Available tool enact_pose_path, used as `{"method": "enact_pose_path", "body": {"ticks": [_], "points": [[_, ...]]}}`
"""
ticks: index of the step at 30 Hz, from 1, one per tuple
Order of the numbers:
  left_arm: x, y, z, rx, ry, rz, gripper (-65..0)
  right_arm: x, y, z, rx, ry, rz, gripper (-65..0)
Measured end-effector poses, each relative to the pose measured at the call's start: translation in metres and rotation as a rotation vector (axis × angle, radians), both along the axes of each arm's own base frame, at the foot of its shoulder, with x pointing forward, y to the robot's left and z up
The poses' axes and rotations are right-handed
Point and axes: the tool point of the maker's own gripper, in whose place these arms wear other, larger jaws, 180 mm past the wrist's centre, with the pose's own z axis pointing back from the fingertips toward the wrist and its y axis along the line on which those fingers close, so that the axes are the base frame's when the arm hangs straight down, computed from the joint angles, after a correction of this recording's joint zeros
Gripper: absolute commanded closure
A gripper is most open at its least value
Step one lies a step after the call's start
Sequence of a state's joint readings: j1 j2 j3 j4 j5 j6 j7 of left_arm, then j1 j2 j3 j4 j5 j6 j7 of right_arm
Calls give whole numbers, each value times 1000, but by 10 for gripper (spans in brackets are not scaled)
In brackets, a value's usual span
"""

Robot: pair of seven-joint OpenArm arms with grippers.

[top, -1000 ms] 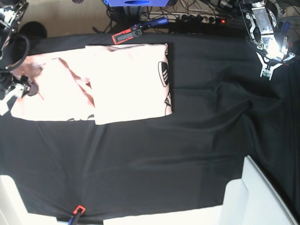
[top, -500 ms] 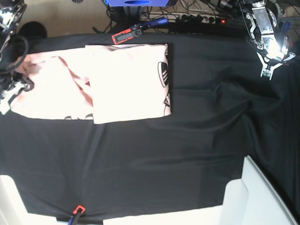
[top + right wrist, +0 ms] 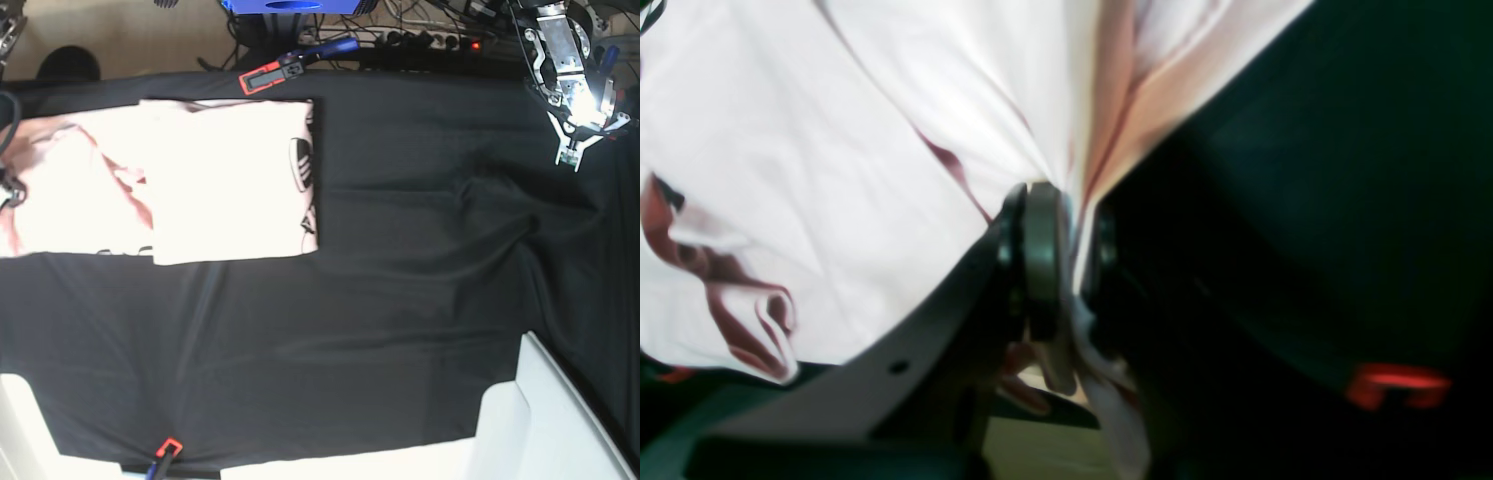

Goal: Fold the T-shirt properly
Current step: 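Grasp the loose shirt end with the right gripper, then fold the held end over toward the shirt middle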

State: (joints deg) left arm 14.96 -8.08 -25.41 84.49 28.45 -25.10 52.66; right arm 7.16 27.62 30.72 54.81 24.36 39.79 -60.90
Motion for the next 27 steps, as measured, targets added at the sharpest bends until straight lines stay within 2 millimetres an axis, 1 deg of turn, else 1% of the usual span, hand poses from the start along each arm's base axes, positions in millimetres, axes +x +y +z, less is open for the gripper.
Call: {"method": "enact_pose_path", "body": {"ticks": [1, 3, 5, 6, 7, 10, 12, 15, 16, 20, 24, 26, 27], "points": [[0, 0, 0, 0, 1, 1, 0, 4, 3, 6, -36, -14, 39, -1], [0, 0, 0, 0, 0, 1, 0, 15, 24, 16, -70, -69, 90, -1], [0, 0, 0, -1, 0, 0, 0, 18, 44, 20, -78, -95, 72, -1], [0, -1, 0, -2, 0, 0, 0, 17, 50, 21, -80, -98, 47, -1], [0, 0, 0, 0, 1, -1, 0, 18, 53, 25, -89, -108, 9, -1], [-2, 0, 0, 1, 6, 0, 0, 19, 55, 37, -143, -104, -26, -1], [-3, -1, -1, -2, 7, 0, 0, 24, 66, 43, -158, -124, -24, -1], [-2, -1, -1, -1, 6, 0, 0, 25, 96, 46, -134, -142, -9, -1], [-2, 0, -1, 0, 6, 0, 0, 25, 103, 47, -134, -143, 0, -1], [-2, -1, -1, -2, 5, 0, 0, 26, 123, 55, -152, -164, 2, -1], [-1, 0, -1, 0, 4, -1, 0, 16, 164, 48, -106, -142, 42, -1], [-1, 0, 0, 0, 4, -1, 0, 15, 181, 48, -94, -142, 72, -1], [-1, 0, -1, -1, 3, -1, 0, 16, 187, 49, -93, -145, 79, -1]]}}
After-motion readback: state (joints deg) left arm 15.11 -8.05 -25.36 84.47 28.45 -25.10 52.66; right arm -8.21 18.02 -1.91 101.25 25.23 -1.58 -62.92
